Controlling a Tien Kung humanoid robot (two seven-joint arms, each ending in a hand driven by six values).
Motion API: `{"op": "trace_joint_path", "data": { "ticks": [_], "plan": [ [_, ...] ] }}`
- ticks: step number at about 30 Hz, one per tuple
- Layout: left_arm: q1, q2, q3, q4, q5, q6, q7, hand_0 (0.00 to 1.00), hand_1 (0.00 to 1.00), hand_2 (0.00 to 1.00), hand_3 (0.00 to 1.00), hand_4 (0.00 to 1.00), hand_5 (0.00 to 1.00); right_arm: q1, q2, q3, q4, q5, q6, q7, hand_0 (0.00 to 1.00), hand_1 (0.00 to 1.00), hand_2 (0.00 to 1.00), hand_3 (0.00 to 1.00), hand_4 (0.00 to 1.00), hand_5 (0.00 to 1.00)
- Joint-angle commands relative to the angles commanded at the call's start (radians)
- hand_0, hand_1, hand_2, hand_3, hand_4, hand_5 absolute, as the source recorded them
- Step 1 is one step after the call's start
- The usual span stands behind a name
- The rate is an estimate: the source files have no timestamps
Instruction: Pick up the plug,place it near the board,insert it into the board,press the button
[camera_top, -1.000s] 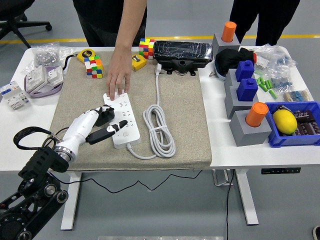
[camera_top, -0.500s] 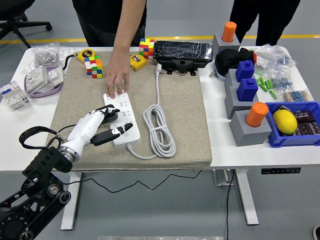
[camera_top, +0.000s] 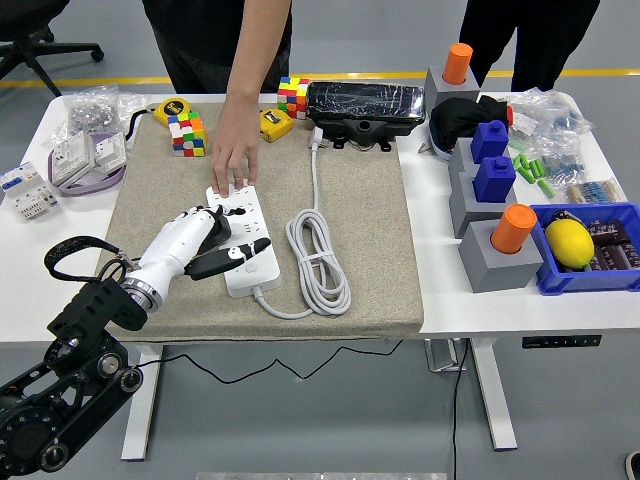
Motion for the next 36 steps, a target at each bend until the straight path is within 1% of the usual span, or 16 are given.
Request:
{"op": "trace_joint_path", "data": {
  "ticks": [5, 6, 7, 9, 12, 13, 18, 19, 21, 23, 26, 32, 36],
  "plan": [
    [0.005, -0.004, -0.003, -0.020, 0.012, 0.012, 0.002, 0.968, 0.898, 0.870, 0.827, 0.998, 0.998, 0.002, -0.001, 0.000, 0.000, 0.001, -0.001, 0.000, 0.824, 0.765, 0.755, 0.795, 0.998, 0.998],
    [0.009, -0.005, -0.012, -0.034, 0.018, 0.012, 0.011, 0.968, 0.898, 0.870, 0.827, 0.998, 0.998, 0.002, -0.001, 0.000, 0.000, 0.001, -0.001, 0.000, 0.824, 0.765, 0.755, 0.795, 0.998, 0.998],
    [0.013, -0.006, -0.022, -0.046, 0.024, 0.012, 0.016, 0.973, 0.914, 0.887, 0.851, 0.998, 0.998, 0.003, -0.001, -0.002, 0.000, 0.002, -0.001, 0.000, 0.825, 0.766, 0.754, 0.795, 0.998, 0.998],
    [0.018, -0.009, -0.040, -0.064, 0.036, 0.014, 0.023, 0.973, 0.914, 0.887, 0.851, 0.998, 0.998, 0.003, -0.001, -0.001, 0.000, 0.002, -0.001, 0.000, 0.825, 0.766, 0.754, 0.795, 0.998, 0.998],
    [0.018, -0.006, -0.059, -0.077, 0.048, 0.012, 0.029, 0.973, 0.914, 0.887, 0.851, 0.998, 0.998, 0.002, 0.000, 0.000, 0.000, 0.000, 0.000, -0.001, 0.825, 0.766, 0.754, 0.795, 0.998, 0.998],
    [0.017, -0.005, -0.062, -0.079, 0.050, 0.008, 0.032, 0.973, 0.921, 0.899, 0.869, 0.998, 0.998, 0.002, 0.000, 0.001, 0.000, 0.000, 0.000, -0.001, 0.824, 0.765, 0.754, 0.794, 0.998, 0.998],
    [0.024, -0.004, -0.071, -0.060, 0.055, -0.015, 0.039, 0.973, 0.921, 0.899, 0.869, 0.998, 0.998, 0.002, 0.000, 0.001, 0.000, -0.001, 0.000, 0.000, 0.824, 0.765, 0.754, 0.794, 0.998, 0.998],
    [0.029, -0.005, -0.072, -0.054, 0.059, -0.025, 0.046, 0.983, 0.946, 0.918, 0.893, 0.998, 0.998, 0.002, 0.000, 0.002, 0.000, -0.001, 0.000, 0.001, 0.824, 0.764, 0.754, 0.794, 0.998, 0.998],
    [0.039, -0.005, -0.073, -0.050, 0.063, -0.043, 0.063, 0.983, 0.946, 0.918, 0.893, 0.998, 0.998, 0.002, 0.000, 0.004, 0.000, -0.003, 0.000, -0.001, 0.824, 0.764, 0.754, 0.794, 0.998, 0.998],
    [0.048, -0.005, -0.073, -0.051, 0.067, -0.052, 0.079, 0.983, 0.946, 0.918, 0.893, 0.998, 0.998, 0.001, 0.000, 0.003, 0.000, -0.002, 0.000, -0.001, 0.824, 0.764, 0.754, 0.794, 0.998, 0.998],
    [0.059, -0.007, -0.075, -0.055, 0.082, -0.048, 0.097, 0.998, 0.966, 0.944, 0.910, 0.998, 0.998, -0.003, 0.001, 0.004, 0.000, -0.003, 0.000, -0.003, 0.825, 0.765, 0.754, 0.794, 0.998, 0.998],
    [0.059, -0.004, -0.064, -0.051, 0.079, -0.048, 0.088, 0.998, 0.964, 0.943, 0.910, 0.998, 0.998, -0.002, 0.000, 0.003, 0.000, -0.003, 0.001, -0.001, 0.825, 0.765, 0.754, 0.794, 0.998, 0.998],
    [0.060, -0.007, -0.056, -0.050, 0.076, -0.049, 0.082, 0.998, 0.964, 0.943, 0.910, 0.998, 0.998, -0.002, 0.000, 0.004, 0.000, -0.003, 0.000, 0.000, 0.825, 0.765, 0.754, 0.794, 0.998, 0.998]
  ]
}}
